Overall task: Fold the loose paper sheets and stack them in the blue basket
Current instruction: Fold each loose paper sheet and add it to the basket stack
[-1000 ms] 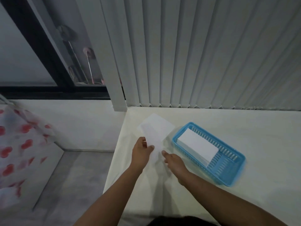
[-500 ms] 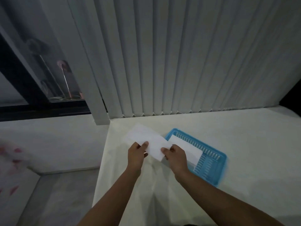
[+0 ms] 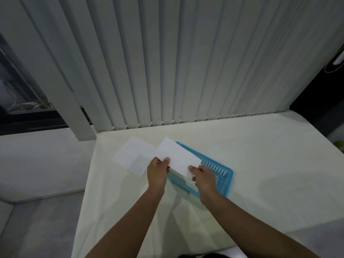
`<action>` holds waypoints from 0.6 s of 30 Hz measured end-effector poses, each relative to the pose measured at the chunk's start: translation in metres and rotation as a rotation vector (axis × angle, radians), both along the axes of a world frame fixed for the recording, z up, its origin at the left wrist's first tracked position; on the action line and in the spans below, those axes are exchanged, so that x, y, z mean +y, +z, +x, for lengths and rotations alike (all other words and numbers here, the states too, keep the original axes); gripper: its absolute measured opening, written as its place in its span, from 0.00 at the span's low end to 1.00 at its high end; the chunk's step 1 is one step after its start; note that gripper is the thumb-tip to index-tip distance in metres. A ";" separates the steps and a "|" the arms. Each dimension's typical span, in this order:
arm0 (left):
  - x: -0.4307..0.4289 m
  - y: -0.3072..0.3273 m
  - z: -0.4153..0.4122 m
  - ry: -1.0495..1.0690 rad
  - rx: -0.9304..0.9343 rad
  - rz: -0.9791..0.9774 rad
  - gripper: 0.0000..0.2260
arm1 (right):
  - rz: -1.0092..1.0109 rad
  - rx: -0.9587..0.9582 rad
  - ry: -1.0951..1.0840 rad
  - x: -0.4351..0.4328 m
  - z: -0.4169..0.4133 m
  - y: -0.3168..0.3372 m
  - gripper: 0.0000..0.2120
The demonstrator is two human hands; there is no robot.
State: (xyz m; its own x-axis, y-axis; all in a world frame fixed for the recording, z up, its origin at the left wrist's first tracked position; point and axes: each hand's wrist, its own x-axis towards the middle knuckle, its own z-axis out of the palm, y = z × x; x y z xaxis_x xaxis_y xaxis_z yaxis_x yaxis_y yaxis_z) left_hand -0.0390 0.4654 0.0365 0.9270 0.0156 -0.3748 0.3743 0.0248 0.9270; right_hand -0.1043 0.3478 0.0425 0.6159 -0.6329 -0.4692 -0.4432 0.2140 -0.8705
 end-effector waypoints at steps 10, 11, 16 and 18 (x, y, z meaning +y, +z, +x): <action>0.006 -0.012 0.022 -0.114 -0.053 0.253 0.04 | -0.019 0.048 0.008 -0.036 -0.002 -0.020 0.09; 0.007 -0.014 0.024 -0.127 -0.061 0.280 0.05 | -0.022 0.053 0.007 -0.038 -0.003 -0.022 0.09; 0.014 -0.022 0.037 -0.208 -0.110 0.441 0.06 | -0.073 0.098 0.002 -0.040 -0.010 -0.029 0.17; 0.016 -0.027 0.047 -0.280 -0.153 0.556 0.08 | -0.095 0.135 -0.003 -0.040 -0.012 -0.031 0.17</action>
State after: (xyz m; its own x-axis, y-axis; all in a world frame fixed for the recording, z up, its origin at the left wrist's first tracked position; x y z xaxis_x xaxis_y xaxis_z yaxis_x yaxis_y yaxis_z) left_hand 0.0082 0.4816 0.0093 0.9665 -0.0810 -0.2435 0.1592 -0.5550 0.8164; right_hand -0.1162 0.3076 0.0111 0.5490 -0.6802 -0.4857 -0.5570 0.1355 -0.8194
